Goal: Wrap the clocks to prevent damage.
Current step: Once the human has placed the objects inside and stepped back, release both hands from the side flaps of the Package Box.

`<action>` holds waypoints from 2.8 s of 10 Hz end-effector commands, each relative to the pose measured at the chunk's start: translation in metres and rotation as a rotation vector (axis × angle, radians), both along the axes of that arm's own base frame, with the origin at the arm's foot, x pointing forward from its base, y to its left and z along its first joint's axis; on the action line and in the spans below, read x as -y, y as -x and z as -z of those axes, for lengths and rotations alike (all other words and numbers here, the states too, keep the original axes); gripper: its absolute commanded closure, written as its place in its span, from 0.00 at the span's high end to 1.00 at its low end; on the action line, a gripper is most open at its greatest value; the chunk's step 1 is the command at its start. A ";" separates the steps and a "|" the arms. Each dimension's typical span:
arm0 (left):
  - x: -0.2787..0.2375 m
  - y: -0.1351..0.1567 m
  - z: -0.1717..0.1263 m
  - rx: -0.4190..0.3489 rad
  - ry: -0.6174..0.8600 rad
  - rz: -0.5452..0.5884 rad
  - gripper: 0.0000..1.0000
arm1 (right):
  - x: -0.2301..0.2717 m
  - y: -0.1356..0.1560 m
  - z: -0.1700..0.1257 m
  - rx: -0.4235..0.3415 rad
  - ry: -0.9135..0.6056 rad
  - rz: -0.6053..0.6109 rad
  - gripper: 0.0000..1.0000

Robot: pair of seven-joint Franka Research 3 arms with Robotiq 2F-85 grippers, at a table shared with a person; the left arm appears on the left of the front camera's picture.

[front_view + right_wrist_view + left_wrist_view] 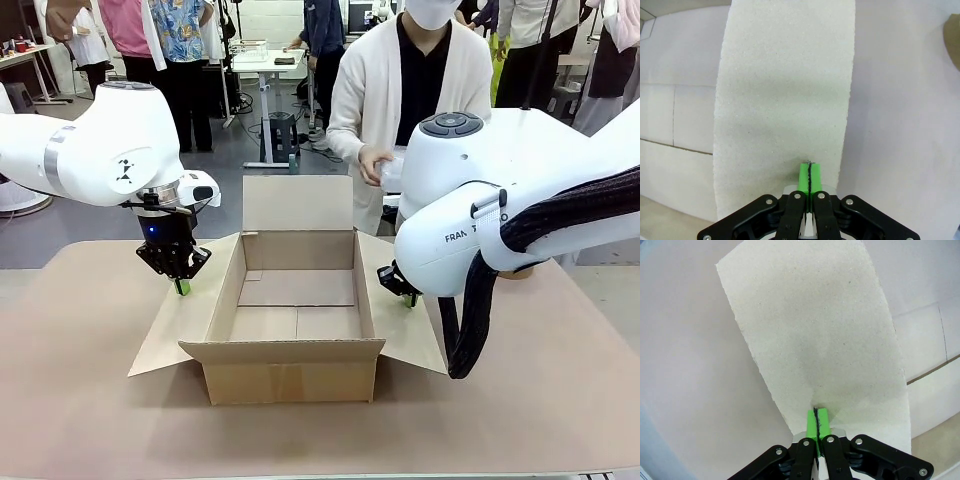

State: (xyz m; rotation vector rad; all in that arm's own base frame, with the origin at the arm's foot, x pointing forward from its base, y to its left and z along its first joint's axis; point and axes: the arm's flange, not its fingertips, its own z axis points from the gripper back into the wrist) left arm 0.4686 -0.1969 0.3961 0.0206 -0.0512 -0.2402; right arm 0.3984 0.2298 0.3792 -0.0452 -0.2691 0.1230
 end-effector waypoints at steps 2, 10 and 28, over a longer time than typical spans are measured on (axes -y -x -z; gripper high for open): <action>0.001 0.001 0.001 0.001 -0.002 0.002 0.00 | 0.000 0.001 0.004 -0.006 0.001 0.001 0.01; 0.001 0.001 0.001 0.001 -0.002 0.002 0.00 | 0.000 0.001 0.004 -0.006 0.001 0.001 0.01; 0.001 0.001 0.001 0.001 -0.002 0.002 0.00 | 0.000 0.001 0.004 -0.006 0.001 0.001 0.01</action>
